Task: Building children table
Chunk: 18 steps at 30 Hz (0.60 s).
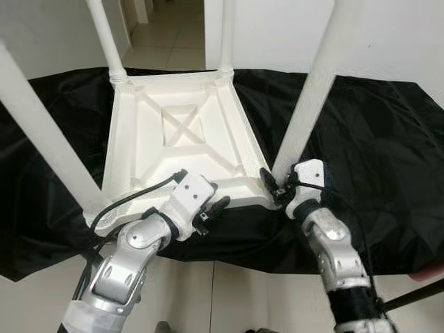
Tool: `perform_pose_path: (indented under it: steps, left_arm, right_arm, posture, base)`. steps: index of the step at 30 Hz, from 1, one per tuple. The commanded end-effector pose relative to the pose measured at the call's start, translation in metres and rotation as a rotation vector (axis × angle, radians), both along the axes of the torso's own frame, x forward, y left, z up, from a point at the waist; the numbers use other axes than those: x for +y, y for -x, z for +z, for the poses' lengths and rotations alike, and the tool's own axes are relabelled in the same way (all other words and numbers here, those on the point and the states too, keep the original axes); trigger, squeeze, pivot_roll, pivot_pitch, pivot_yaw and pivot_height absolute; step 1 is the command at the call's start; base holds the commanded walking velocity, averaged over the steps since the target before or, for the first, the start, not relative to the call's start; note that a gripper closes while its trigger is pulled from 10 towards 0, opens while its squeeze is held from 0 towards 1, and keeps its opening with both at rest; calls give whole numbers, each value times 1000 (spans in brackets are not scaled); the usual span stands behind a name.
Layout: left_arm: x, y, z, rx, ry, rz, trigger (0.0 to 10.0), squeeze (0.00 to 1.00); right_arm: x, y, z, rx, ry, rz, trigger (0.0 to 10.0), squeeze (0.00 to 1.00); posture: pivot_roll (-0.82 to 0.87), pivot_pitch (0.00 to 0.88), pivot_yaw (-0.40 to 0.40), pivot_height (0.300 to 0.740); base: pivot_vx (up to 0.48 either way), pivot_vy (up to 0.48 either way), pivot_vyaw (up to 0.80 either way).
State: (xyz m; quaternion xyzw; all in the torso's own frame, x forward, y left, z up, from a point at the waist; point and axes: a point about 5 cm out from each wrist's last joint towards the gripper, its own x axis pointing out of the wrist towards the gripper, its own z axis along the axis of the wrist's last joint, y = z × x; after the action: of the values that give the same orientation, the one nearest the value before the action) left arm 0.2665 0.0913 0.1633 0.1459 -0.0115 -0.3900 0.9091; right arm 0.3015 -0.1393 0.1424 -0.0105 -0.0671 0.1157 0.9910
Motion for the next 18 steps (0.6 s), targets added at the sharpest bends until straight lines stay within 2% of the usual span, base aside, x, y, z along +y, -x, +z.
perform_pose_path:
  steps: [1,3,8,9,10,11,16,18]
  left_arm:
    - [3,-6,4,-30,3,52,10000,0]
    - [3,-10,9,-45,10,59,10000,0]
    - [5,-10,13,-53,26,76,10000,0]
    - [5,-10,14,-55,38,83,10000,0]
    - [5,-10,14,-55,38,83,10000,0]
    - [5,-10,16,-52,52,87,10000,0]
    - [3,-10,18,-52,64,87,10000,0]
    - [2,-7,20,-52,79,68,10000,0]
  right_arm:
    - [-3,1,6,-26,-6,-95,10000,0]
    - [4,4,-3,20,13,-157,10000,0]
    - [6,2,-3,41,-4,-136,10000,0]
    - [7,4,-3,63,-42,-119,10000,55]
    - [7,4,-3,63,-42,-119,10000,55]
    - [6,4,0,47,-56,-111,10000,1000]
    - [2,4,5,20,-57,-112,10000,1000]
    - [-5,1,11,-10,-45,-66,10000,1000]
  posture:
    - [-37,18,-7,740]
    - [-31,17,0,740]
    - [-35,21,4,740]
    - [-33,24,6,740]
    - [-33,24,6,740]
    - [-29,24,3,740]
    - [-22,27,4,740]
    - [-24,40,5,740]
  base:
    - [0,0,0]
    - [0,0,0]
    - [0,0,0]
    - [0,0,0]
    - [0,0,0]
    - [0,0,0]
    - [0,0,0]
    - [0,0,0]
